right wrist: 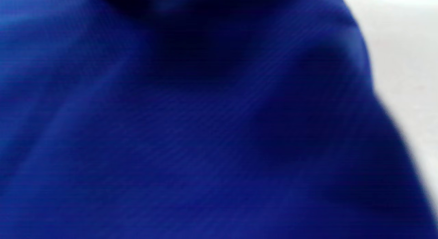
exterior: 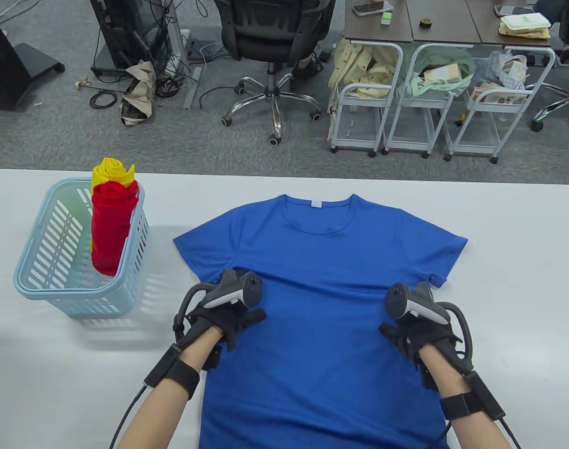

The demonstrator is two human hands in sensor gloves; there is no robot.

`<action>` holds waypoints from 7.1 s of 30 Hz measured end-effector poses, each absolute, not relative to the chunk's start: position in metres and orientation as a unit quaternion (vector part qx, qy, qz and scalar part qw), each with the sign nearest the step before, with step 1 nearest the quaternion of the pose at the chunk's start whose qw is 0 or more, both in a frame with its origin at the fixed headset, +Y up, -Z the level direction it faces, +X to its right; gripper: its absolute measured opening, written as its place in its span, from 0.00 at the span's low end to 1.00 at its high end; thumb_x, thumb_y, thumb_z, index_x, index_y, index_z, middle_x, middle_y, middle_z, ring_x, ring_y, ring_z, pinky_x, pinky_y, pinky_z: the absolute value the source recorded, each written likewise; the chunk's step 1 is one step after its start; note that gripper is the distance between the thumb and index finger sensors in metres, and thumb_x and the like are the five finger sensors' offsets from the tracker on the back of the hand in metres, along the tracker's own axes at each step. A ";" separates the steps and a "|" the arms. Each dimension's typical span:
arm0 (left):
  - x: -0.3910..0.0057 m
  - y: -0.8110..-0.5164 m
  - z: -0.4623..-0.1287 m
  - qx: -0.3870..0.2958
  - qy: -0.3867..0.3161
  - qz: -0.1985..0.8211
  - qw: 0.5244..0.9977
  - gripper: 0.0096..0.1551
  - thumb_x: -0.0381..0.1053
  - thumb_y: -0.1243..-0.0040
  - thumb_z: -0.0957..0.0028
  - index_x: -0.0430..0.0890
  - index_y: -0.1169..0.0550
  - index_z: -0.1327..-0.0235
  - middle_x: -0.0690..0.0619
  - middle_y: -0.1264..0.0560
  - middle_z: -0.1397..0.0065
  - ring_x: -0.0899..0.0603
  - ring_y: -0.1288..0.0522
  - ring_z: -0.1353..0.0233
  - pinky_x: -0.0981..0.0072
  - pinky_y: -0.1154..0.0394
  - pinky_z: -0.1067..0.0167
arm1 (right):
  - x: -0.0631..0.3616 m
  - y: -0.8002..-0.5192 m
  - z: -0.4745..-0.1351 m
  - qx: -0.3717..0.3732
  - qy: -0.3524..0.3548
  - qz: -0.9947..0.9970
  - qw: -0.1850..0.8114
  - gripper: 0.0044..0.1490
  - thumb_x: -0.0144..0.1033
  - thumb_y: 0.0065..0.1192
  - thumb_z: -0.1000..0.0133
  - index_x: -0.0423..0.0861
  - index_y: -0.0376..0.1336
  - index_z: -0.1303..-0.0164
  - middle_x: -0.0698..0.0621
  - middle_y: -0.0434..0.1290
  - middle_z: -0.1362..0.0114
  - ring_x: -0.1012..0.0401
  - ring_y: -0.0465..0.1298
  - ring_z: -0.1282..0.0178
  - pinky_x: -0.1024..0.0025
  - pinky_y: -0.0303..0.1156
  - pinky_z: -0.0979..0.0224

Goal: Roll t-shirt into tight roll

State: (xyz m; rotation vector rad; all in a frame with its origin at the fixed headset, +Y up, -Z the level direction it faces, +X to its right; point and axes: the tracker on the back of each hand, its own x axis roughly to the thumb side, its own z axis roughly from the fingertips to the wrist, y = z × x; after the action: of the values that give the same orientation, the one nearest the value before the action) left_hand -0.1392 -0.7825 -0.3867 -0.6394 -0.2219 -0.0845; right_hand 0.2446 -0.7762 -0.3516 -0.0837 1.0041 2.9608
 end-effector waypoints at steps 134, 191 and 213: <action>-0.093 -0.795 -0.265 -0.371 -0.267 -0.057 0.887 0.50 0.78 0.78 0.44 0.60 0.79 0.25 0.49 0.86 0.20 0.35 0.82 0.21 0.31 0.74 0.29 | 0.067 -0.737 -0.411 0.117 0.274 0.952 -0.068 0.54 0.54 0.64 0.43 0.54 0.40 0.14 0.45 0.45 0.13 0.48 0.60 0.22 0.46 0.54 0.22; -0.095 -0.796 -0.265 -0.396 -0.258 -0.043 0.880 0.49 0.77 0.78 0.43 0.59 0.81 0.28 0.50 0.88 0.23 0.35 0.85 0.23 0.32 0.77 0.31 | 0.217 -0.732 -0.466 -0.261 0.175 0.936 0.161 0.35 0.42 0.60 0.39 0.45 0.52 0.24 0.47 0.67 0.31 0.63 0.79 0.45 0.58 0.74 0.35; -0.101 -0.786 -0.273 -0.322 -0.223 -0.110 0.913 0.48 0.77 0.79 0.45 0.60 0.75 0.22 0.49 0.79 0.15 0.36 0.76 0.16 0.31 0.68 0.25 | 0.123 -0.784 -0.436 0.060 0.389 0.918 -0.050 0.55 0.68 0.25 0.43 0.49 0.10 0.30 0.43 0.09 0.26 0.39 0.15 0.23 0.38 0.31 0.22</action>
State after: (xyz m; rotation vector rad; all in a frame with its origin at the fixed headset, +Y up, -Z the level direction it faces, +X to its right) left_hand -0.1007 -0.7862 -0.2726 -0.6641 -0.4593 -0.2264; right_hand 0.1227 -0.7839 -0.4360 0.1956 1.2620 2.9784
